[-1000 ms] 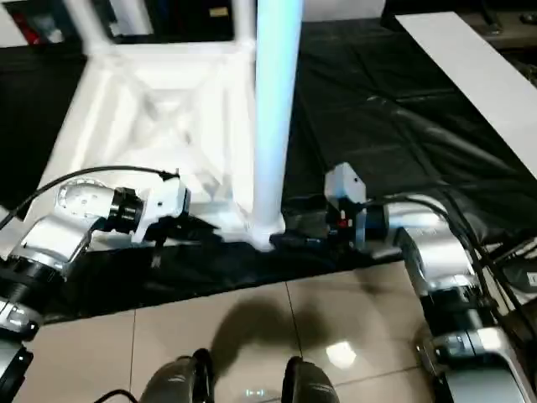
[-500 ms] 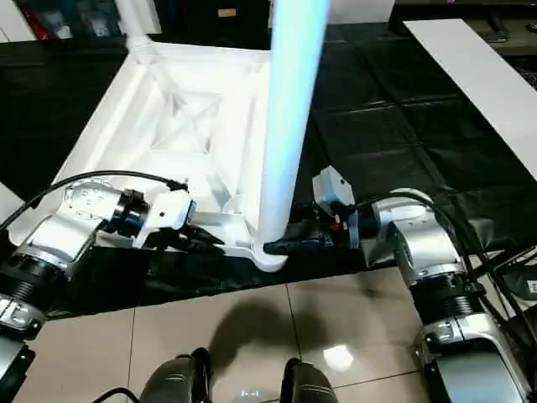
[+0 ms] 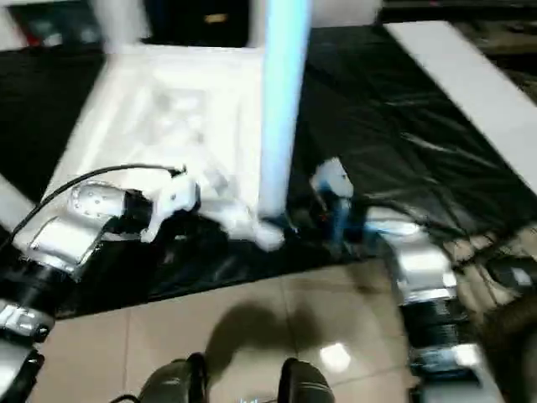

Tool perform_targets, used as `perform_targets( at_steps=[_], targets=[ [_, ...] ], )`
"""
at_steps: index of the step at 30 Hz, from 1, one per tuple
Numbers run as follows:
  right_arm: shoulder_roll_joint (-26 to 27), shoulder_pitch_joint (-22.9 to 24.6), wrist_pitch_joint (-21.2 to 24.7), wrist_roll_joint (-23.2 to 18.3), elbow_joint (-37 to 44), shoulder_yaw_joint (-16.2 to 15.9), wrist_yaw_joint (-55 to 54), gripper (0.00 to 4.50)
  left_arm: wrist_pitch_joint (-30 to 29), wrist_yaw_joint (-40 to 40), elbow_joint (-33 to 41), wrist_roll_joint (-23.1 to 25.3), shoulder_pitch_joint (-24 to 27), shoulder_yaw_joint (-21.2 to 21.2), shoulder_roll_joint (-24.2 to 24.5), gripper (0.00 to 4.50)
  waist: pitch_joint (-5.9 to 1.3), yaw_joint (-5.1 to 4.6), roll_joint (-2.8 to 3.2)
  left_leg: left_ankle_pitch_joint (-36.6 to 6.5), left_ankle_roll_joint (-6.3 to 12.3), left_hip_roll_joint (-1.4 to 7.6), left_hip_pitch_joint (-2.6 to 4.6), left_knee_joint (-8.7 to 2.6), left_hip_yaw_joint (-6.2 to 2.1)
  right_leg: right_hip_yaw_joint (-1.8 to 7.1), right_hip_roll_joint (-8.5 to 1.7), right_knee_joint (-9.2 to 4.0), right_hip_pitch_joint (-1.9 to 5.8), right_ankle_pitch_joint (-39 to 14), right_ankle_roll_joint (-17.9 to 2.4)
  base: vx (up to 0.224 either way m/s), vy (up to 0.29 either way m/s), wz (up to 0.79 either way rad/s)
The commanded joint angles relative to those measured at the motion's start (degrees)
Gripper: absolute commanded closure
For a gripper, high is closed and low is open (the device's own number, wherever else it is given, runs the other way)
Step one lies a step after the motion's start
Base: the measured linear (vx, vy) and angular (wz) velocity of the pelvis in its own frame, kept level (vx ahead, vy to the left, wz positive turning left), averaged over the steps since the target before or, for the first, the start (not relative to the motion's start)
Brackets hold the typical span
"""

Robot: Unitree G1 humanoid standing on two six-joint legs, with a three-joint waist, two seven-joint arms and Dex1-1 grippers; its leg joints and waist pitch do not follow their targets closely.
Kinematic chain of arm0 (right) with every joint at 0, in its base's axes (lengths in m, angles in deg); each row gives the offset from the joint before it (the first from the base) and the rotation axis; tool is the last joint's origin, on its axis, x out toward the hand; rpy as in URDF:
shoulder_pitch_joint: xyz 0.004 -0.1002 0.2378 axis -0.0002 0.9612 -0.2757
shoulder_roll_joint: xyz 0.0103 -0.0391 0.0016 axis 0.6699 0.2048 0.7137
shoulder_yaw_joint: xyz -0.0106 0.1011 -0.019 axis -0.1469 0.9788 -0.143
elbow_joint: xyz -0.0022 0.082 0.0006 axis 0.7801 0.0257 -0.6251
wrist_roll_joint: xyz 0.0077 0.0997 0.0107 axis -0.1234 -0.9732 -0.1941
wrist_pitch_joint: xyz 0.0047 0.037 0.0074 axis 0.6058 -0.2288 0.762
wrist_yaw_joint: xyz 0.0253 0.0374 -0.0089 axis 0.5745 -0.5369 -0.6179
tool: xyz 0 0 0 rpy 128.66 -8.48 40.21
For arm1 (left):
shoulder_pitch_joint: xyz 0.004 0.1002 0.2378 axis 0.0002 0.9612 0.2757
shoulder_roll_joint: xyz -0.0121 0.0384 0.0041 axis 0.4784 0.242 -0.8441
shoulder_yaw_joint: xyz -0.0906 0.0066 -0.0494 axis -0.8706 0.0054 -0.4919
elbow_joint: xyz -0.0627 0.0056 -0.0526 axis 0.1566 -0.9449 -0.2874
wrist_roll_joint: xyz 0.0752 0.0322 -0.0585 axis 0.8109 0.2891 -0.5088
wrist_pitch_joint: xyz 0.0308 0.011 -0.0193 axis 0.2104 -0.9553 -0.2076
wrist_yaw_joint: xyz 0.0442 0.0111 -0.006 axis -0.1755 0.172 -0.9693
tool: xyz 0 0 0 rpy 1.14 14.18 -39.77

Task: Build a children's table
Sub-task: Rotate leg to tighten

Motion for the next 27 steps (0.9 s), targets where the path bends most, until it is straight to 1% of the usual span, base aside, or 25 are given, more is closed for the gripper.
perform_targets(
  at_steps=[1,2,3,4,5,6,7,8,9,10,11,12,13,14,15,17,18,19,21,22,23,24,25,26,27],
  targets=[
    [8.0,-0.1,5.2,1.5,-0.1,-4.2,-10.3,2.57,-4.4,-8.9,1.1,0.4,-1.4,1.8,-7.1,4.50,-3.49,-0.38,-0.80,-25.1,-2.14,2.32,0.86,-4.65,-2.20,1.78,-4.42,-6.42,1.73,-41.0,-6.7,-0.051,0.031,-0.23],
    [9.3,-0.4,5.6,1.7,-0.4,-3.7,-12.7,2.57,-5.2,-10.2,1.0,0.6,-1.8,1.7,-7.9,4.50,-3.59,-0.78,-0.88,-26.5,-2.36,2.18,1.10,-4.63,-2.46,1.49,-4.52,-6.96,1.76,-42.7,-5.4,-0.047,0.034,-0.22],
    [10.3,-0.6,5.9,1.9,-0.6,-3.3,-14.6,2.57,-5.9,-11.2,0.9,0.8,-2.1,1.6,-8.6,4.50,-3.56,-0.99,-0.72,-26.9,-2.42,2.18,1.30,-4.67,-2.48,1.45,-4.52,-7.12,1.61,-42.7,-5.2,0.000,0.000,0.00],
    [14.9,-2.2,5.7,3.2,-2.3,-1.5,-23.3,2.57,-8.0,-16.5,0.1,1.7,-3.6,0.9,-11.9,4.50,-3.65,-1.20,-0.32,-27.6,-2.17,2.11,1.76,-4.68,-2.48,1.35,-4.44,-7.49,1.34,-41.7,-5.1,0.000,0.000,0.00],
    [15.6,-2.4,5.8,3.4,-2.5,-1.3,-24.7,2.57,-8.4,-17.3,0.1,1.8,-3.8,0.8,-12.3,4.50,-3.58,-1.49,-0.39,-27.6,-2.15,2.13,1.89,-4.73,-2.31,1.38,-4.32,-7.71,1.11,-41.1,-5.3,0.000,0.000,0.00],
    [18.3,-3.4,5.9,3.9,-3.4,-0.2,-30.0,2.57,-9.5,-20.8,-0.2,2.5,-4.6,0.5,-14.3,4.50,-3.72,-1.58,-0.34,-27.3,-1.97,2.09,1.81,-4.84,-2.48,1.09,-4.28,-7.77,1.45,-39.4,-5.5,0.000,0.000,0.00],
    [19.1,-3.9,5.8,4.0,-3.9,0.1,-31.5,2.57,-9.6,-22.0,-0.4,2.8,-4.9,0.3,-14.9,4.50,-3.53,-1.59,0.13,-28.9,-2.19,2.26,2.03,-5.09,-2.50,0.89,-4.02,-7.90,1.14,-38.0,-5.6,0.000,0.000,0.00],
    [19.8,-4.2,5.3,4.1,-4.2,0.5,-32.6,2.57,-9.8,-22.6,-0.4,2.9,-5.0,0.3,-15.6,4.50,-3.60,-1.71,0.02,-30.6,-2.18,2.33,2.12,-5.28,-2.56,0.68,-3.82,-7.85,1.34,-35.7,-5.7,0.000,0.000,0.00],
    [20.7,-4.8,4.2,4.2,-4.8,1.1,-34.0,2.57,-10.1,-23.3,-0.4,3.1,-5.2,0.3,-16.5,4.50,-3.61,-1.81,0.06,-30.9,-2.15,2.40,2.00,-5.42,-2.55,0.69,-3.81,-7.70,1.43,-34.2,-6.0,0.000,0.000,0.00],
    [21.0,-5.0,3.9,4.1,-5.0,1.3,-34.3,2.22,-10.2,-23.5,-0.4,3.1,-5.3,0.3,-16.7,4.50,-3.67,-1.86,0.24,-31.6,-2.09,2.45,1.94,-5.58,-2.50,0.61,-3.78,-7.68,1.51,-31.8,-6.4,0.000,0.000,0.00],
    [21.4,-5.3,2.3,4.3,-5.2,1.9,-33.9,2.01,-10.5,-23.9,0.0,4.0,-4.9,0.7,-17.3,4.50,-3.72,-1.77,0.17,-31.8,-1.81,2.38,2.09,-5.55,-2.32,0.65,-3.82,-7.70,1.37,-29.9,-6.7,0.000,0.000,0.00],
    [21.4,-5.3,2.3,4.3,-5.2,1.9,-33.9,2.01,-10.5,-23.9,0.0,4.0,-4.9,0.7,-17.3,4.50,-3.74,-1.73,0.09,-31.7,-1.54,2.36,2.12,-5.51,-2.23,0.77,-3.98,-7.72,1.30,-29.3,-7.0,0.000,0.000,0.00],
    [20.8,-5.0,2.0,4.5,-4.8,2.0,-33.1,1.80,-10.4,-23.6,0.4,4.5,-4.5,1.0,-16.8,4.50,-3.79,-1.55,0.06,-30.5,-0.88,2.30,2.10,-5.44,-2.09,1.02,-4.14,-7.61,1.22,-28.1,-7.6,0.000,0.000,0.00],
    [19.5,-4.4,1.3,4.8,-4.6,2.5,-32.3,1.80,-10.1,-22.7,0.8,4.8,-3.9,1.4,-15.7,4.50,-3.93,-1.49,-0.01,-29.1,-0.43,2.35,1.82,-5.48,-2.03,1.18,-4.15,-7.36,1.51,-26.4,-8.2,0.000,0.000,0.00],
    [18.6,-4.0,0.8,5.0,-4.5,2.8,-31.8,1.68,-9.9,-22.0,1.0,4.9,-3.5,1.7,-14.9,4.50,-4.01,-1.46,0.02,-28.3,-0.19,2.43,1.68,-5.53,-2.00,1.26,-4.14,-7.18,1.64,-25.3,-8.6,0.000,0.000,0.00],
    [17.0,-3.5,0.4,4.7,-4.4,3.5,-31.0,1.47,-9.2,-20.8,1.4,4.9,-2.9,2.0,-13.4,4.50,-4.23,-1.23,-0.04,-25.7,0.82,2.45,1.49,-5.43,-1.62,1.57,-4.17,-6.85,1.86,-21.7,-9.6,0.000,0.000,0.00],
    [16.3,-3.3,0.0,4.6,-4.3,3.5,-30.4,1.37,-8.8,-20.3,1.5,4.8,-2.7,2.0,-12.9,4.50,-4.22,-1.24,-0.10,-25.0,1.19,2.41,1.36,-5.40,-1.53,1.62,-4.17,-6.76,1.96,-21.1,-9.8,0.000,0.000,0.00],
    [15.8,-3.1,-0.4,4.5,-4.2,3.5,-29.8,1.37,-8.4,-19.9,1.6,4.7,-2.5,2.0,-12.5,4.50,-4.26,-1.06,-0.05,-23.8,1.78,2.39,1.39,-5.23,-1.42,1.66,-4.33,-6.85,1.98,-21.3,-10.0,0.000,0.000,0.00],
    [12.9,-2.1,-1.9,4.0,-3.4,3.0,-25.5,1.07,-7.2,-17.9,2.0,4.3,-1.6,2.0,-10.8,4.50,-4.27,-0.94,-0.22,-22.3,2.39,2.45,1.33,-5.10,-1.25,1.72,-4.31,-6.82,2.07,-21.0,-10.2,0.000,0.000,0.00],
    [8.8,-0.5,-3.7,3.2,-1.9,2.4,-18.3,1.07,-4.8,-14.5,2.1,3.7,-0.5,1.7,-8.5,4.50,-4.33,-0.92,-0.25,-21.6,2.83,2.48,1.29,-5.00,-1.13,1.77,-4.22,-6.74,2.08,-20.6,-10.6,0.000,0.000,0.00],
    [7.3,0.0,-4.7,3.2,-1.5,2.2,-15.9,0.99,-3.8,-13.4,2.0,3.4,-0.2,1.6,-7.7,4.50,-4.43,-0.76,-0.32,-21.2,3.15,2.47,1.22,-4.92,-1.12,1.74,-4.25,-6.75,2.29,-20.3,-10.4,0.000,0.000,0.00],
    [5.7,0.3,-5.5,3.2,-1.3,1.9,-13.8,0.92,-1.7,-11.7,1.9,2.9,0.1,1.6,-6.9,4.50,-4.45,-0.70,-0.39,-20.2,3.89,2.53,1.11,-4.84,-1.04,1.80,-4.19,-6.60,2.38,-19.7,-10.8,0.000,0.000,0.00],
    [4.3,0.5,-6.1,3.2,-1.3,1.7,-11.6,0.75,-0.8,-10.1,2.0,2.3,0.4,1.7,-6.1,4.50,-4.63,-0.77,-0.37,-19.1,4.41,2.58,1.14,-4.66,-0.85,1.89,-4.16,-6.43,2.30,-18.4,-11.7,0.000,0.000,0.00],
    [4.2,0.5,-6.1,3.2,-1.3,1.7,-11.4,0.63,-0.8,-10.0,2.0,2.3,0.4,1.7,-6.1,4.50,-4.76,-0.70,-0.44,-18.6,4.78,2.48,1.09,-4.55,-0.82,1.82,-4.12,-6.40,2.41,-17.8,-12.1,0.000,0.000,0.00],
    [0.9,0.8,-7.3,2.6,-1.2,1.3,-5.9,0.63,2.4,-6.1,1.7,1.2,1.0,2.2,-4.1,4.50,-4.75,-0.64,-0.38,-17.9,5.27,2.46,1.06,-4.48,-0.77,1.77,-4.11,-6.34,2.34,-17.8,-12.5,0.000,0.000,0.00]
  ],
)
